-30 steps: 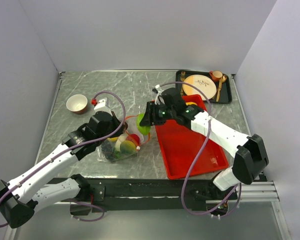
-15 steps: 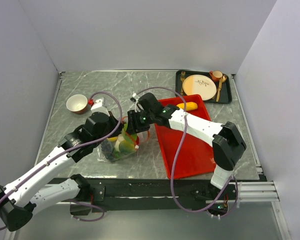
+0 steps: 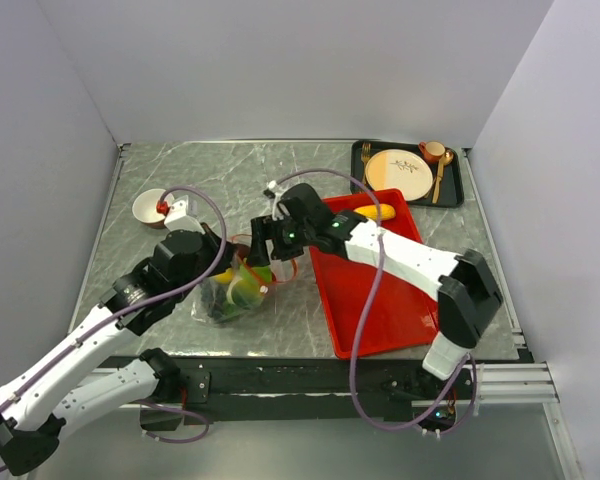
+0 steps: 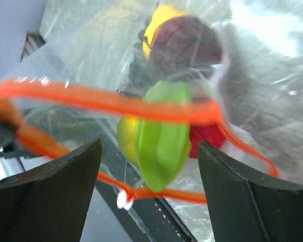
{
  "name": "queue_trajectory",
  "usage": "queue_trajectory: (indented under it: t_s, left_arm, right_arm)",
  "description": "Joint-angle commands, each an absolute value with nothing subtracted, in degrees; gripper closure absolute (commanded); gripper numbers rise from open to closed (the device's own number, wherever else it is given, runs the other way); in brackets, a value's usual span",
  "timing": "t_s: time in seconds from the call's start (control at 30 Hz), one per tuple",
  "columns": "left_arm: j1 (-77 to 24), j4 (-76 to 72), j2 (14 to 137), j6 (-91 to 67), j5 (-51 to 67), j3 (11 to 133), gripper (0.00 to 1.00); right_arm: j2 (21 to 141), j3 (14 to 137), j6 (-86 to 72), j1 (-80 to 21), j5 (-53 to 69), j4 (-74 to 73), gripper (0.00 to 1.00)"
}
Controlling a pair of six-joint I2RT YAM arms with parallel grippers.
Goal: Place the food in the zip-top bag and seal the zipper
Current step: Place the fake fruit in the zipper food storage bag, then pick up the fake fruit from the bin.
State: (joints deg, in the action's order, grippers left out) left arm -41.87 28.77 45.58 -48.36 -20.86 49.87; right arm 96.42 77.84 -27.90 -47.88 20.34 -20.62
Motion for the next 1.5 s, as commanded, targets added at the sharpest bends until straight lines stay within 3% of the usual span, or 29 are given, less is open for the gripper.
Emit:
queue_trajectory:
  t_s: [0.0, 0.1, 0.2, 0.4, 0.53, 0.9, 1.33, 1.47]
  left_arm:
    - [-42.1, 28.65, 43.95, -50.36, -24.34, 50.28, 0.99]
    - [-42.01, 29.09, 43.24, -51.33, -25.49, 49.66, 0.99]
    - [-42.01, 28.74, 42.45, -51.59, -25.75, 48.87, 0.99]
    - [-42.01, 27.86, 43.85, -51.33, -24.96, 48.95, 0.99]
    - [-42.01, 28.39, 45.0, -51.33, -24.7, 49.74, 0.99]
    - [-42.01, 29.88, 44.03, -51.24, -24.87, 50.01, 0.99]
    - [-42.01, 29.71, 44.38, -51.42, -24.52, 50.1, 0.99]
    - [-41.92, 29.18, 45.26, -51.15, -24.08, 50.1, 0.99]
  right_arm:
    - [87.29, 74.55, -27.95, -44.4, 10.47, -18.72, 0.16]
    - [81.66, 69.9, -29.53, -38.6, 4.08, -18.11, 0.12]
    - [79.02, 66.98, -31.64, -31.04, -2.44, -20.56, 0.02]
    - [85.5, 69.87, -33.74, -20.14, -9.05, -27.94, 0.02]
    - [88.5, 69.52, -36.12, -16.44, -8.18, -24.63, 0.02]
    - [103.25, 77.87, -41.22, -13.89, -13.88, -24.61, 0.02]
    - [112.06, 82.44, -41.4, -13.27, -16.96, -23.64, 0.02]
    - [111.37, 79.38, -39.29, -13.27, -12.75, -21.28, 0.12]
